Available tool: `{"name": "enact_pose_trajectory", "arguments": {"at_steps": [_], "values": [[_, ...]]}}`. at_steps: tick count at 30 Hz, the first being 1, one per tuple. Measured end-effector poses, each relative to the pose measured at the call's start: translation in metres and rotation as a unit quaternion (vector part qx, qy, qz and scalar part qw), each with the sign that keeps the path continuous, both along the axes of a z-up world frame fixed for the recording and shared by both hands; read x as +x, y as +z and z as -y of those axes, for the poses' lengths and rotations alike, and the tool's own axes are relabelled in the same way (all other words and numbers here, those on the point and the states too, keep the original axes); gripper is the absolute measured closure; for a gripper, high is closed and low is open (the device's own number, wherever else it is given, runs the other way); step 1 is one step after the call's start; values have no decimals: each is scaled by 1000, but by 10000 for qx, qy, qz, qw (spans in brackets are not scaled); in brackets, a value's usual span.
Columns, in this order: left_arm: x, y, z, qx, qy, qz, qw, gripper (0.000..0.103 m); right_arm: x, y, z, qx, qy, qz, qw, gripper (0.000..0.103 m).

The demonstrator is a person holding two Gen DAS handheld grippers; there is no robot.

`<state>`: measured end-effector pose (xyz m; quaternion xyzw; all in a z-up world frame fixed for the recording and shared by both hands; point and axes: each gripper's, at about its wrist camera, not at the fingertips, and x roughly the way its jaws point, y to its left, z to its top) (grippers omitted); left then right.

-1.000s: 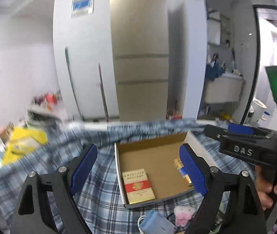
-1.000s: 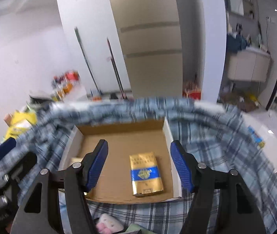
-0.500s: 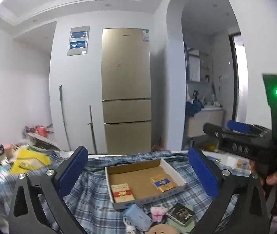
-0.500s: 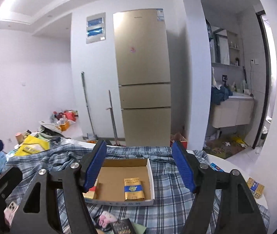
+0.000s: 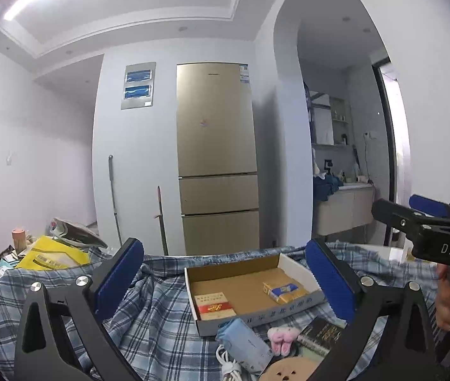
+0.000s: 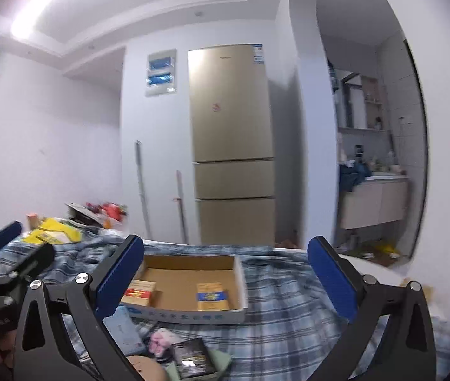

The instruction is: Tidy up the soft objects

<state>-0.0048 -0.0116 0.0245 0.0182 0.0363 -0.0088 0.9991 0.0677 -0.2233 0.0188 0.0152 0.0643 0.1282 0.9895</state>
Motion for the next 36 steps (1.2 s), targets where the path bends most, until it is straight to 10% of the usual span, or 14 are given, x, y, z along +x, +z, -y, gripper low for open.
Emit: {"name": "enact_pose_trajectory", "arguments": {"at_steps": [24,36], "values": [[15,-23,-6,-153,115,-511,9985,0,10,-46,-22,-733,408,-548,9950,7],[43,-38,-12,-336,14,-1518,9878,0,48,-77,-38,-1311,455,-2116,9675,22]]}}
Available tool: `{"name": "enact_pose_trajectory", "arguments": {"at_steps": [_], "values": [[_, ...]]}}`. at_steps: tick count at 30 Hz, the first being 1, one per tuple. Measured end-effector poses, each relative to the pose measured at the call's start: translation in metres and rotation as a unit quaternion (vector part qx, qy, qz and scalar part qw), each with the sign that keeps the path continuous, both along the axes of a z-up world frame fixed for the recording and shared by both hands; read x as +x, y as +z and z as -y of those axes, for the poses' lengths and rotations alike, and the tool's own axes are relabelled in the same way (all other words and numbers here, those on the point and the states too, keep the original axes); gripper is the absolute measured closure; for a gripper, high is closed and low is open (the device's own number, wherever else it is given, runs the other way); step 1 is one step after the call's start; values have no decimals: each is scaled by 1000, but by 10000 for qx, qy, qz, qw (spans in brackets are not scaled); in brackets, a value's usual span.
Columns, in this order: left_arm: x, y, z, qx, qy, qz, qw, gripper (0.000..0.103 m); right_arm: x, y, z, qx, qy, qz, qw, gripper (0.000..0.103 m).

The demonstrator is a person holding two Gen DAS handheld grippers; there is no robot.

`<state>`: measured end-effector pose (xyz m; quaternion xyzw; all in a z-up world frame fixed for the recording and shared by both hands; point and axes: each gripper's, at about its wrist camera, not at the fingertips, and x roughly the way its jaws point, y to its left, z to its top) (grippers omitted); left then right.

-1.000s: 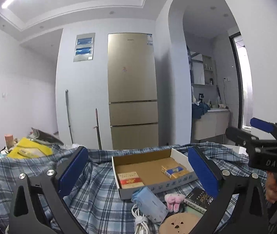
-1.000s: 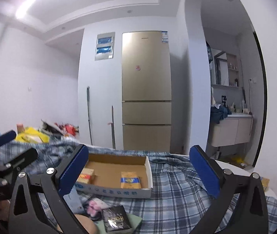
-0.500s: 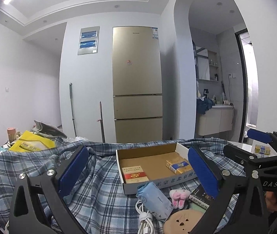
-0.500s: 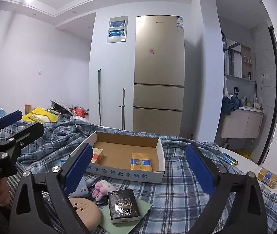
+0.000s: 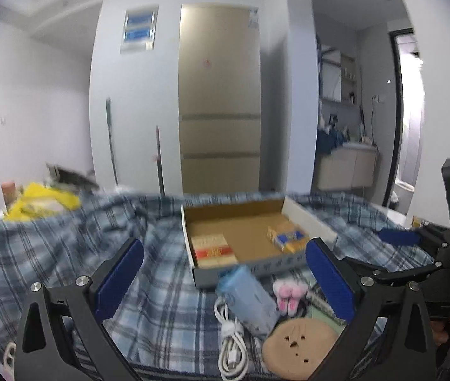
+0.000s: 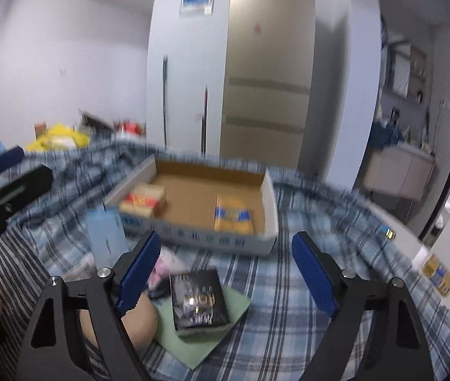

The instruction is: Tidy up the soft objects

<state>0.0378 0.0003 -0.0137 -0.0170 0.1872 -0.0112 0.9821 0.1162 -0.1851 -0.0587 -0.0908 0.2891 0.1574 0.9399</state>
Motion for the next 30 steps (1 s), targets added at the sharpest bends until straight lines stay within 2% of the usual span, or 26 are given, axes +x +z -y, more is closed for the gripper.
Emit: {"name": "enact_pose_trajectory", "arguments": {"at_steps": [3,7,12,23,30], "values": [[10,-6,-5,-90,53,-322,9994,0,7,-12,1,73,140,-522,9985,23],[12,-10,-2,17,64,-401,9992,0,10,-21,-4,-57,264,-725,9970,25],[12,-13,0,69,44,-463,9989,0,12,-30,-14,-339,311,-886,9950,29],[15,-13,-3,10,55,-525,9986,0,22,-40,-21,-501,362,-1149,9914,50],[17,-15,-2,46,15,-612,9981,0,25,-42,-20,-413,384,-1264,9904,50]]}}
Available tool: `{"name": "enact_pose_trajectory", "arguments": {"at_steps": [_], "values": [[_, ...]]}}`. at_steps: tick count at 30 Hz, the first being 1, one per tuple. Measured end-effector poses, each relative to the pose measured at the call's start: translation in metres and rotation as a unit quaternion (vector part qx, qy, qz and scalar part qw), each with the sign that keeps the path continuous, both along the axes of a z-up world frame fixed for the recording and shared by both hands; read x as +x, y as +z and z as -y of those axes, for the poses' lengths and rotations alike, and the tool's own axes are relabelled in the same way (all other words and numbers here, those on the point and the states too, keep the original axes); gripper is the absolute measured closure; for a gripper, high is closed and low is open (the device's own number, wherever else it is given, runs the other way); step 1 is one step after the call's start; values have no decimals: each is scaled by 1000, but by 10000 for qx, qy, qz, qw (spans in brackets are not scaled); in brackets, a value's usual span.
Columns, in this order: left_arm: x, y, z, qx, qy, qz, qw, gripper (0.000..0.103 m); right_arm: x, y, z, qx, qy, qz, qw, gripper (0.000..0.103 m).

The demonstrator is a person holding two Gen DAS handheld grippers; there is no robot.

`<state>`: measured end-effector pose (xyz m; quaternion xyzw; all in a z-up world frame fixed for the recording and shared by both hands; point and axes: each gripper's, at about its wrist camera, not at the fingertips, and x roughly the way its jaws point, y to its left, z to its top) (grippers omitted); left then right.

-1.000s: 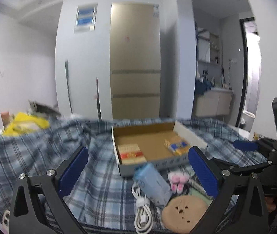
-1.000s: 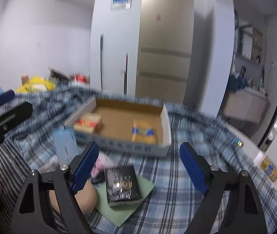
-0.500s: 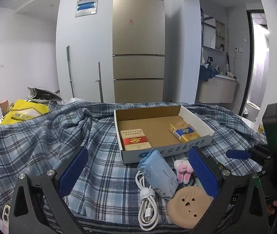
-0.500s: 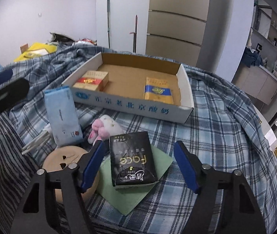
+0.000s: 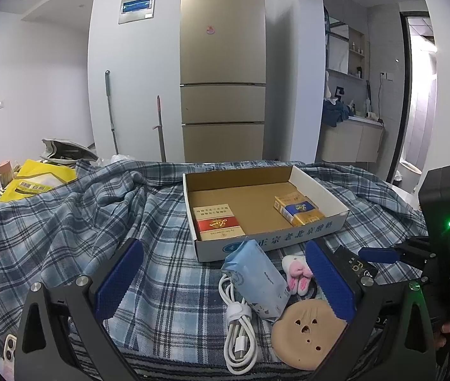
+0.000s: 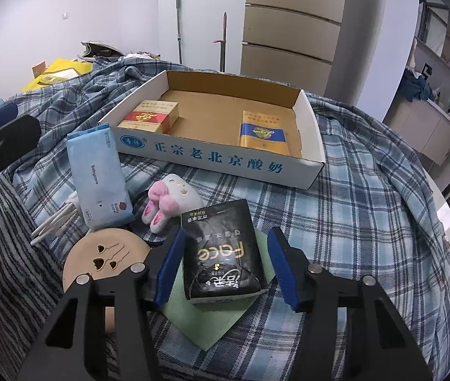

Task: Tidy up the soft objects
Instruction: 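Grasp the black Face pack with the right tool while the left grasps the blue power bank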

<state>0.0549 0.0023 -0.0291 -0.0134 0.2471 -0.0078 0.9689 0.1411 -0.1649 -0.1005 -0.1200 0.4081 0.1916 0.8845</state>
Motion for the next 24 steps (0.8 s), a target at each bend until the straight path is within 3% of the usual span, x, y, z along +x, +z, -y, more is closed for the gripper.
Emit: {"name": "enact_pose_trajectory", "arguments": {"at_steps": [4,11,15,16,17,19,24], "values": [[3,-2,-2,-40,15,-87,10000,0,0,-2,-3,-23,54,-48,10000,50],[5,-2,-10,-191,-14,-136,9997,0,-10,6,-1,54,86,272,9996,75],[10,-4,-16,-343,16,-280,9990,0,-12,8,-1,115,193,275,9994,77],[12,-4,-18,-374,28,-302,9988,0,-11,7,-1,134,259,208,9994,74],[13,-5,-19,-408,42,-339,9986,0,-9,5,-3,103,287,113,9995,57],[14,-7,-18,-397,37,-375,9985,0,-9,4,-2,77,223,114,9997,43],[9,-6,-7,-165,-57,-267,9995,0,-8,-2,-6,-107,295,-29,9995,43]]}}
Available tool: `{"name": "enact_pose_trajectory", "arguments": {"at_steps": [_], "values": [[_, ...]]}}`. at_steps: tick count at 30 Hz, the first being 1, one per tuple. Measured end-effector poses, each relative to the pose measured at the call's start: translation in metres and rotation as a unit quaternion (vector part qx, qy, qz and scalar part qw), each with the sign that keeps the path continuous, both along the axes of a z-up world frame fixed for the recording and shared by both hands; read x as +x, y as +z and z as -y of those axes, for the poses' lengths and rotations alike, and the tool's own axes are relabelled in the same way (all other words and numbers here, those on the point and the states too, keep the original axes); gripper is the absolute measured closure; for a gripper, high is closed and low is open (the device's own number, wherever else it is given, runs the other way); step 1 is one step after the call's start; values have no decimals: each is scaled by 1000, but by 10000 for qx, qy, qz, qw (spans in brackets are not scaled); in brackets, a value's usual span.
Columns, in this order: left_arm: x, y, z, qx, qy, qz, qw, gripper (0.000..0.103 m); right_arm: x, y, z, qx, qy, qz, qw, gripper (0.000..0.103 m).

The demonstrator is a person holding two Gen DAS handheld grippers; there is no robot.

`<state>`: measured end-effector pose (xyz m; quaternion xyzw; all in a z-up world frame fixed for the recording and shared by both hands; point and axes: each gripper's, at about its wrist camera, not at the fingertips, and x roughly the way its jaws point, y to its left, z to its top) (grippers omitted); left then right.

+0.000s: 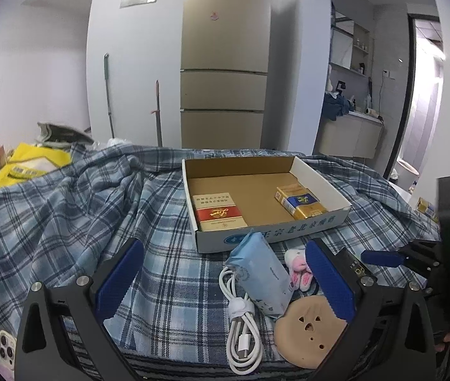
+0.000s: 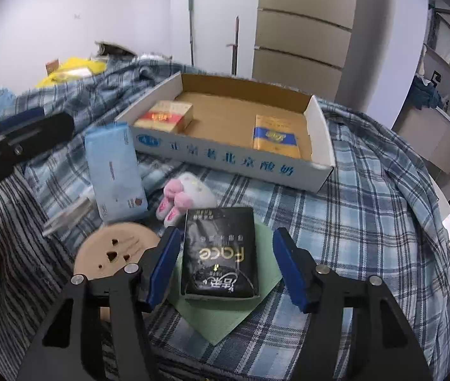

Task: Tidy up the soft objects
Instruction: 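Grasp the black Face pack with the right tool while the left grasps the blue power bank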

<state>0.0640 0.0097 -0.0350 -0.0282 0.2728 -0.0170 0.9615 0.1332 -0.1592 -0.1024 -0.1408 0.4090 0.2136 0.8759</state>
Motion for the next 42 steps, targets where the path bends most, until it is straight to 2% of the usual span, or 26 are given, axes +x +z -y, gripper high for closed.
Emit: {"name": "enact_pose_trajectory", "arguments": {"at_steps": [3,4,5,8,11,14,18,20,22,25,27,31,36,42], "values": [[-2,1,3,96,25,56,9999,0,1,-4,-3,-102,5,-76,9999,45],[-2,1,3,98,33,63,9999,0,2,-5,-2,-97,6,-75,9999,55],[-2,1,3,78,15,56,10000,0,3,-6,-1,-101,-12,-101,9999,58],[1,0,0,-9,-13,-21,10000,0,2,-4,1,-66,-32,-32,10000,58],[6,-1,-3,-103,-147,-172,9997,5,-1,0,1,9,8,71,10000,58],[19,-4,0,-18,-462,-501,9977,6,-4,3,3,90,2,156,9998,58],[41,-17,0,-106,-755,-1134,9906,20,-6,5,5,152,4,211,9997,58],[49,-23,-1,-206,-810,-1332,9876,26,-6,6,5,166,28,214,9996,58],[53,-27,1,-135,-855,-1472,9853,31,-6,6,4,176,42,225,9996,58],[52,-28,9,93,-1000,-1478,9839,41,-7,6,5,187,36,244,9995,58],[54,-29,11,110,-1037,-1529,9827,58,-8,7,5,200,73,249,9995,58],[56,-29,9,22,-1054,-1540,9824,61,-9,7,5,202,90,254,9994,58],[48,-21,6,-5,-1013,-1327,9860,71,-9,8,5,207,90,250,9994,58],[23,-6,13,411,-934,-893,9908,80,-10,8,4,188,71,291,9994,58]]}}
